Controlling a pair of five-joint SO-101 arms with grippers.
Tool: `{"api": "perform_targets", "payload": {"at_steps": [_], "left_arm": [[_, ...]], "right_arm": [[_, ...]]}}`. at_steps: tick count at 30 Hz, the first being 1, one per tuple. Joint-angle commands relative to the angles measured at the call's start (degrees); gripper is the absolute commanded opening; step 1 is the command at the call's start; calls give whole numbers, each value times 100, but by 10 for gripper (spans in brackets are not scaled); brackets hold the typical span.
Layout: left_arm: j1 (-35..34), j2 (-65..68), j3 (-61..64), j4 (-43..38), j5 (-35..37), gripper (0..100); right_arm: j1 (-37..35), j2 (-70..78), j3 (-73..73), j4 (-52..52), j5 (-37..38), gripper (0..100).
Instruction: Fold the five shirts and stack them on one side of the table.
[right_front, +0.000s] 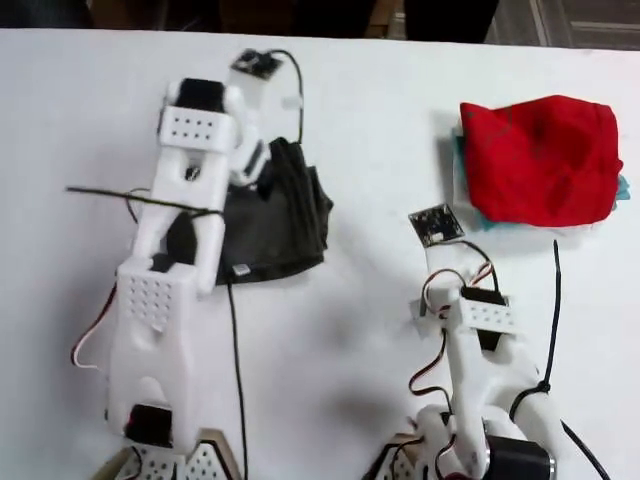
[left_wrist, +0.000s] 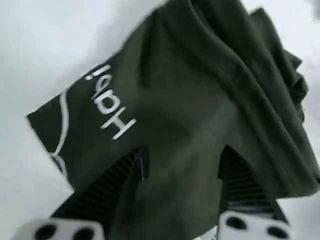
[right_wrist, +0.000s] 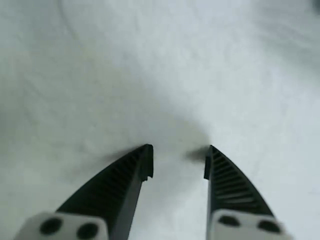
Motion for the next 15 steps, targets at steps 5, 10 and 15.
{"api": "perform_targets", "payload": {"at_steps": [5, 10, 15], "left_arm": [[853, -79, 927, -1363, -26, 244], [1196, -79, 1103, -1556, -26, 244], [1240, -202, 945, -1248, -26, 244]], "right_arm": [[31, -127, 9, -110, -44, 170], [31, -127, 9, -110, -44, 170], [31, -127, 9, -110, -44, 170]]}}
